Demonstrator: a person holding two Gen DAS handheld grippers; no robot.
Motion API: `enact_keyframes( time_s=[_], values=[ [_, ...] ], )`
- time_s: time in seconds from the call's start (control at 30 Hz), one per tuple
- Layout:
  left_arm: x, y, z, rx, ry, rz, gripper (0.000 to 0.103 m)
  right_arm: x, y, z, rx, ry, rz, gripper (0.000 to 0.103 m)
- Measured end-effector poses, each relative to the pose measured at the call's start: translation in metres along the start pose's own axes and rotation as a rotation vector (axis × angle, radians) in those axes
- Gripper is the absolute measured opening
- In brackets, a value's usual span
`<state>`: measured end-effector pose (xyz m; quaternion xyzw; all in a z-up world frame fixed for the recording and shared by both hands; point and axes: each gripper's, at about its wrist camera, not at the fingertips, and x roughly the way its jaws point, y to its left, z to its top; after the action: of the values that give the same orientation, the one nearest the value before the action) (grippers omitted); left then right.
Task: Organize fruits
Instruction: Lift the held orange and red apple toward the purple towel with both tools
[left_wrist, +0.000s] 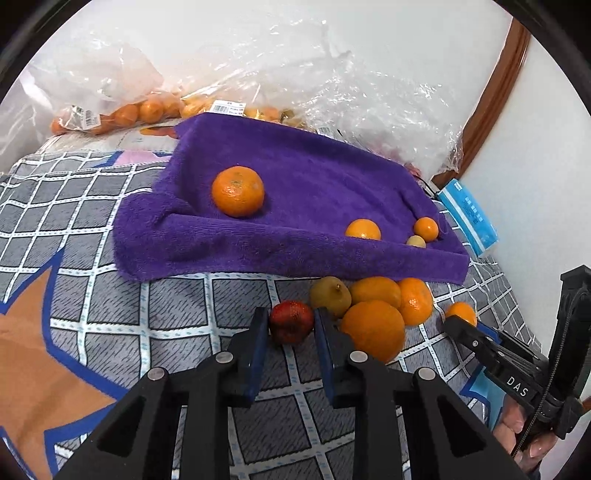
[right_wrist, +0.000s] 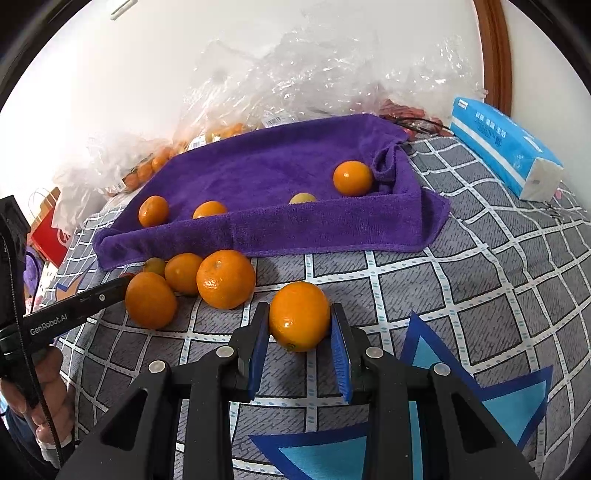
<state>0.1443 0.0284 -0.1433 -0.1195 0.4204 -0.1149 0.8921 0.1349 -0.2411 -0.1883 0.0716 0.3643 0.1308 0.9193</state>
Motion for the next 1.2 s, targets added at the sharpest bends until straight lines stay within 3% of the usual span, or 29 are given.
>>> enact_keyframes(
  time_s=[0.47, 0.7, 1.2],
  values=[
    [-0.039, 0.003, -0.008, -0.021, -0.043, 0.052, 0.023, -0.018, 0.013, -0.005, -0.011, -0.031, -0.036, 0.032],
    [-0.053, -0.001, -0.004, -0.030, -0.065, 0.013, 0.023, -0.042, 0.026, 0.000, -0.030, -0.058, -0.059, 0.032],
    [-0.073, -0.004, 0.003, -0.032, -0.097, 0.023, 0.023, -0.064, 0.036, 0.015, -0.026, -0.113, -0.087, 0.032]
  ],
)
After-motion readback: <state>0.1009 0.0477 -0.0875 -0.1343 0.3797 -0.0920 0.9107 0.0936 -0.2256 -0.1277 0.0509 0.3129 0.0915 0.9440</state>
